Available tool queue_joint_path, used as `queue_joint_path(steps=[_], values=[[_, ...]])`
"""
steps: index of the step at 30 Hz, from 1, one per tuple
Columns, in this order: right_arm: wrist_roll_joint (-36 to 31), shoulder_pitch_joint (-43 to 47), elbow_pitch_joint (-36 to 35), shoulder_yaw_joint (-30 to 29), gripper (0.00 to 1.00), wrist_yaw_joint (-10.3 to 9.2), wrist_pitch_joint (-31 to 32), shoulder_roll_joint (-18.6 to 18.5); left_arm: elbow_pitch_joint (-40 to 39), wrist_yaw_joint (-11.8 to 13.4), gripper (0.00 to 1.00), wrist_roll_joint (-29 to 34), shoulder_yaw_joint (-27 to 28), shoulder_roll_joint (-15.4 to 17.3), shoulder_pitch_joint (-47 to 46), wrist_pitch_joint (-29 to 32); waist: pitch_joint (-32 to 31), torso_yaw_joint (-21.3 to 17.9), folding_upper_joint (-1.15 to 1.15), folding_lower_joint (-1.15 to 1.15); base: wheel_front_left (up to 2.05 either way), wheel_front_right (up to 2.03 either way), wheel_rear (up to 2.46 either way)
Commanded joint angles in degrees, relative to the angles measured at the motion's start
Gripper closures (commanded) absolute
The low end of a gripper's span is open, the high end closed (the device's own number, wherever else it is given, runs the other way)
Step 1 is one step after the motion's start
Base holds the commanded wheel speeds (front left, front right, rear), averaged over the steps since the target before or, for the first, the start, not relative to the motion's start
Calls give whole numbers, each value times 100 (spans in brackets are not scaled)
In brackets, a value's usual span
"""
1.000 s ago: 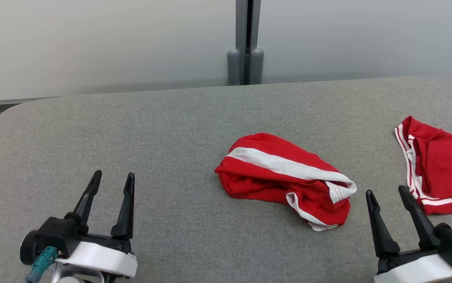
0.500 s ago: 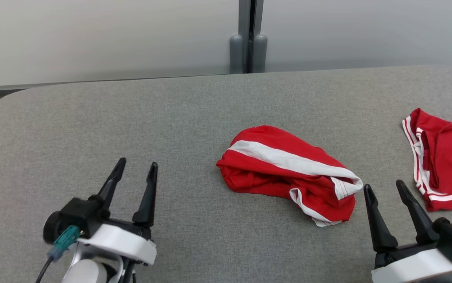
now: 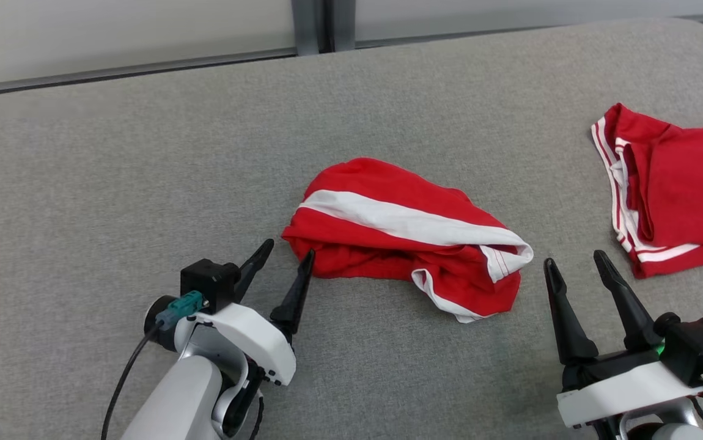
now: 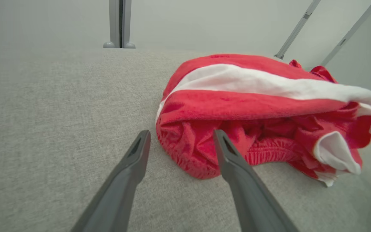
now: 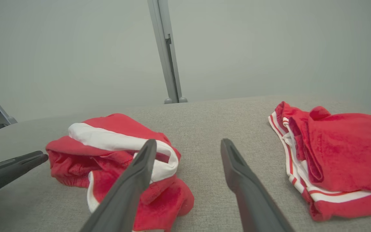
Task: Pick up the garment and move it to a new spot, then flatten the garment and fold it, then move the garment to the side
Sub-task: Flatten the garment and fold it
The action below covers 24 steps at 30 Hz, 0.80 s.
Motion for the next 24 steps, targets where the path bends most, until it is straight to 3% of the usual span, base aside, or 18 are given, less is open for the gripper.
queue_joint_path(steps=[1,4,5,6,9,13,24], values=[[26,-101,40,1,0,0,-72,8,195,-47,0,-155,32,14,-184,-38,232,-217,0,0,0,0,0],[51,-135,98,0,0,0,-132,33,446,-56,4,-236,2,-7,-323,-74,291,-267,0,0,0,0,0],[55,-162,123,2,0,0,-164,48,553,-70,61,-264,-13,6,-408,-143,319,-287,0,0,0,0,0],[73,-178,141,-4,0,0,-175,62,629,-78,100,-286,-10,21,-469,-227,335,-297,0,0,0,0,0],[105,-197,211,-7,0,0,-234,89,739,-77,100,-173,46,139,-636,-573,369,-271,0,0,0,0,0],[162,-214,292,-30,0,0,-268,112,452,219,100,207,126,286,-740,-824,357,-111,0,0,0,0,0],[219,-209,345,-171,0,0,-198,70,-1666,1195,100,1507,387,937,403,-868,177,480,0,0,0,0,0]])
